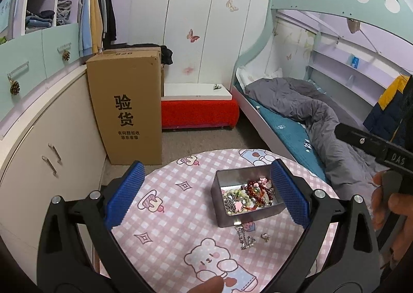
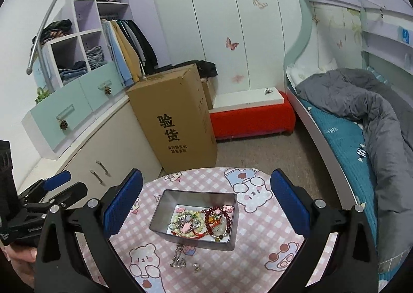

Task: Organize jewelry
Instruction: 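Carry both charms over the tin and open both tools, then lower both tools toward the remaining silver chain and pearl earring, then grasp the silver chain with left tool while right tool grasps the pearl earring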

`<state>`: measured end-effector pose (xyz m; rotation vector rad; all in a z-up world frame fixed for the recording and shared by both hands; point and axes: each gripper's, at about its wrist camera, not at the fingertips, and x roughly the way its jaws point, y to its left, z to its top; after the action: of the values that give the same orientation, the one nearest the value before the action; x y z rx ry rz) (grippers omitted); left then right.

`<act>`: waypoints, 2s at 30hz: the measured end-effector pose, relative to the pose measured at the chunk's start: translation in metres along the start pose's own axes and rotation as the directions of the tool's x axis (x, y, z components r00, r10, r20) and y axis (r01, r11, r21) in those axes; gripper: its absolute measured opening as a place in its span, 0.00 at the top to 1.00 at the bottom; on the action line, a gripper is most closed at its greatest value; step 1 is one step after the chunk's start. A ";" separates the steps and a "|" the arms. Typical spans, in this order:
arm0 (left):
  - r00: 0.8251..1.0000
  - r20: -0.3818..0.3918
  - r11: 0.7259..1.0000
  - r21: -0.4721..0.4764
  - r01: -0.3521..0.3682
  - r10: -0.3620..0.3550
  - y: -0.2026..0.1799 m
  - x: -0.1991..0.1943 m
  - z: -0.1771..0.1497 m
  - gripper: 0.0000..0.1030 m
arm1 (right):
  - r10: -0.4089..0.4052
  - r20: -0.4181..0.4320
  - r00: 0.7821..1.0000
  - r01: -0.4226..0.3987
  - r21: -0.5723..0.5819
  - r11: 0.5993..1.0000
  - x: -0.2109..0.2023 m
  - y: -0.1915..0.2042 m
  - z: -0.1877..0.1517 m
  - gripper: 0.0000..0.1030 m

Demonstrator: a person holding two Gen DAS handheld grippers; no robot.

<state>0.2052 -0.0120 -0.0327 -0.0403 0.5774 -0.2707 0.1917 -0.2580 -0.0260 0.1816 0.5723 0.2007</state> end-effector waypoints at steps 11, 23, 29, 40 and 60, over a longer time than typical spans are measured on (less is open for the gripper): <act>0.999 -0.026 0.995 0.095 0.028 -0.026 -0.013 -0.008 -0.052 0.07 | 0.001 -0.044 0.999 0.000 0.027 1.000 -0.028 -0.011 -0.054 0.07; 0.967 -0.255 0.980 0.186 0.070 -0.021 -0.044 0.058 -0.131 0.07 | -0.047 -0.221 0.974 0.075 0.120 0.990 0.000 -0.025 -0.137 0.07; 0.951 -0.308 0.964 0.250 0.091 -0.010 -0.058 0.088 -0.143 0.07 | -0.061 -0.242 0.968 0.097 0.141 0.985 -0.001 -0.033 -0.147 0.07; 0.918 -0.381 0.958 0.205 0.200 -0.110 -0.062 0.115 -0.146 0.84 | -0.079 -0.292 0.953 0.117 0.117 0.986 0.010 -0.038 -0.158 0.07; 0.928 -0.357 0.991 0.040 0.131 -0.108 0.007 0.073 -0.149 0.91 | -0.079 -0.367 0.927 0.002 -0.205 0.979 0.102 0.036 -0.161 0.90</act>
<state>0.1843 -0.0187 -0.1975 0.0355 0.9276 -0.4197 0.1815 -0.1810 -0.2037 -0.0696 0.9297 0.2542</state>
